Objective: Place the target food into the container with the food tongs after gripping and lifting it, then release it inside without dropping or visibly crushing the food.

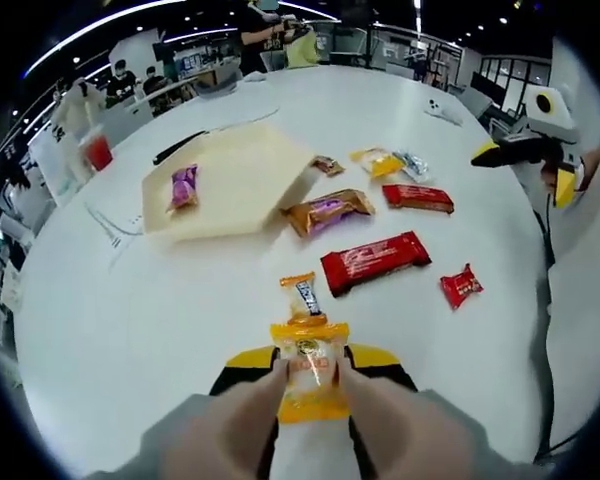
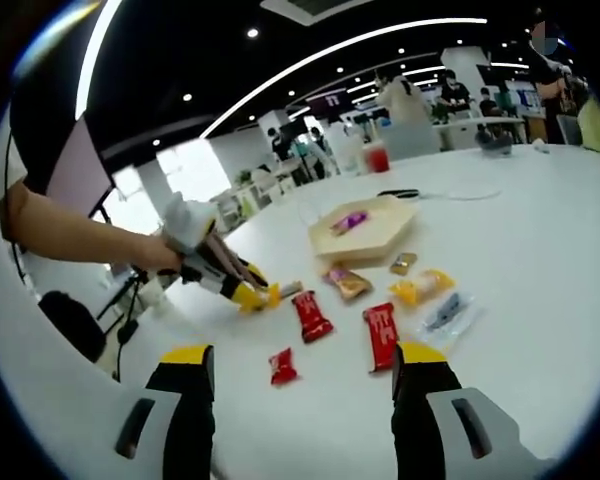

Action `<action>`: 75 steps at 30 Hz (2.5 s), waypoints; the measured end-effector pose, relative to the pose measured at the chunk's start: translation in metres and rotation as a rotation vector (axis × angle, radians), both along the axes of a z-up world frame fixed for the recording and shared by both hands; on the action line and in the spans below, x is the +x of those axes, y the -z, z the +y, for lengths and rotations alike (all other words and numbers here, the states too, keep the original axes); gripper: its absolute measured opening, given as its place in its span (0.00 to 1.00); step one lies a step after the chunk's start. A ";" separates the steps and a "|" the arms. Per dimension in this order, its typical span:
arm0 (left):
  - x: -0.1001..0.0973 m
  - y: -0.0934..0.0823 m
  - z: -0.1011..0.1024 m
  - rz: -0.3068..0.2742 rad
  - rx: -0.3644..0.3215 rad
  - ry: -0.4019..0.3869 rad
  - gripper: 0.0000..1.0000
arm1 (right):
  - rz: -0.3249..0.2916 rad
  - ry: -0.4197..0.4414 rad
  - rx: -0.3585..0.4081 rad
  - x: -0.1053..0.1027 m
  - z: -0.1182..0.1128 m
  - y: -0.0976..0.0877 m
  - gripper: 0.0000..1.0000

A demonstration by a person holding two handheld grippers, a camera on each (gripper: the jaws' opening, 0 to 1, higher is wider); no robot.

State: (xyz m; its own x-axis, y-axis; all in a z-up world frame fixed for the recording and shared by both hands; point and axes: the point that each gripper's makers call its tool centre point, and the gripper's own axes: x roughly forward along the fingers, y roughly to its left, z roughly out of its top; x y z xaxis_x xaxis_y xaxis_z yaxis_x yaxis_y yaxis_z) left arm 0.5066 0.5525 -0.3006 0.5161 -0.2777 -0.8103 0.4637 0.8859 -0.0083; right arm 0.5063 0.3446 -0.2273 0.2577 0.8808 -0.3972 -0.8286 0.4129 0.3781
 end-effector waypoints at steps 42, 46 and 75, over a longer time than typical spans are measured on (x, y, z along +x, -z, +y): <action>-0.006 -0.001 -0.013 -0.012 -0.018 -0.291 0.21 | 0.024 0.015 0.032 -0.011 0.004 0.001 0.69; -0.007 -0.002 -0.015 -0.030 -0.011 -0.303 0.21 | 0.017 0.039 0.031 -0.008 -0.003 -0.001 0.69; -0.042 -0.061 0.007 -0.209 -0.105 -0.570 0.20 | 0.024 0.025 -0.011 -0.013 -0.015 -0.004 0.67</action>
State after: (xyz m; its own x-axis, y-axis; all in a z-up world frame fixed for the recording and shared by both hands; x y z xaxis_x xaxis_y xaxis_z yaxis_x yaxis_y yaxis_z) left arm 0.4649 0.5597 -0.2392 0.7521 0.0158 -0.6588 -0.0814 0.9943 -0.0691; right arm 0.4929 0.3300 -0.2232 0.2703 0.8698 -0.4128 -0.8087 0.4378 0.3929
